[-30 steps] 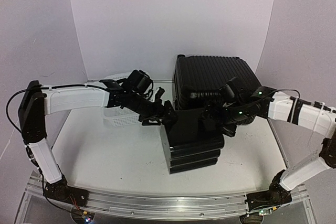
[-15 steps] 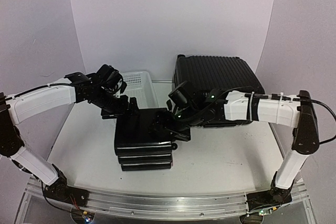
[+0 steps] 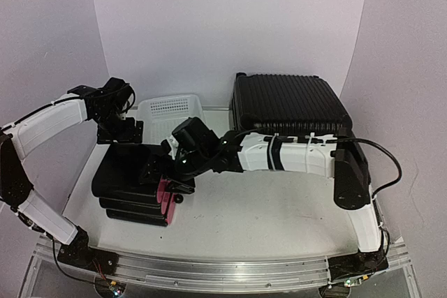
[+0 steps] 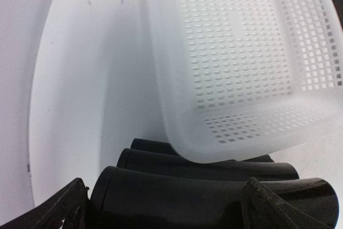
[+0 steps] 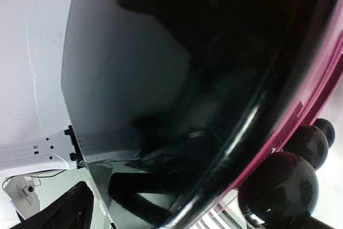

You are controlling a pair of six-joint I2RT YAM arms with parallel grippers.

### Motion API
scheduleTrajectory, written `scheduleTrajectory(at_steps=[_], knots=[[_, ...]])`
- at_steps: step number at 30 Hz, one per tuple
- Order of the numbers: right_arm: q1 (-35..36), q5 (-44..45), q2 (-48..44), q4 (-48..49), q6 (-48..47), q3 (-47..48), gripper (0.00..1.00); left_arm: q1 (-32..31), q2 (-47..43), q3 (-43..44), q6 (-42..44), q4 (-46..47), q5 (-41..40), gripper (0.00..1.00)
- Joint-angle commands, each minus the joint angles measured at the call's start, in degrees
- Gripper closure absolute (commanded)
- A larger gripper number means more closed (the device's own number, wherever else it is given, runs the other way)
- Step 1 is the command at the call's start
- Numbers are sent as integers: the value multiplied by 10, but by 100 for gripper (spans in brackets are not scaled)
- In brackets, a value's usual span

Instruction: Open, take out, and arrange the luggage

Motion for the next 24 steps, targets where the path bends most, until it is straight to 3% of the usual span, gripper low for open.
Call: scheduleTrajectory(at_steps=[1, 4, 7, 12, 17, 20, 24], knots=[[11, -52, 48, 39, 6, 69, 2, 11, -30, 64, 47, -65, -106, 1], [6, -29, 2, 8, -58, 35, 2, 11, -52, 86, 55, -99, -120, 0], [-9, 0, -50, -111, -155, 35, 2, 11, -82, 106, 60, -111, -93, 1], [-41, 191, -209, -246, -295, -91, 2, 11, -118, 139, 71, -95, 66, 1], [-171, 226, -334, -300, -310, -239, 2, -3, -114, 132, 68, -32, 223, 1], [-247, 236, -401, -314, -315, -306, 2, -48, -96, 128, 65, 4, 233, 1], [-362, 163, -455, -317, -309, -373, 2, -116, -55, 147, 72, 28, 230, 1]])
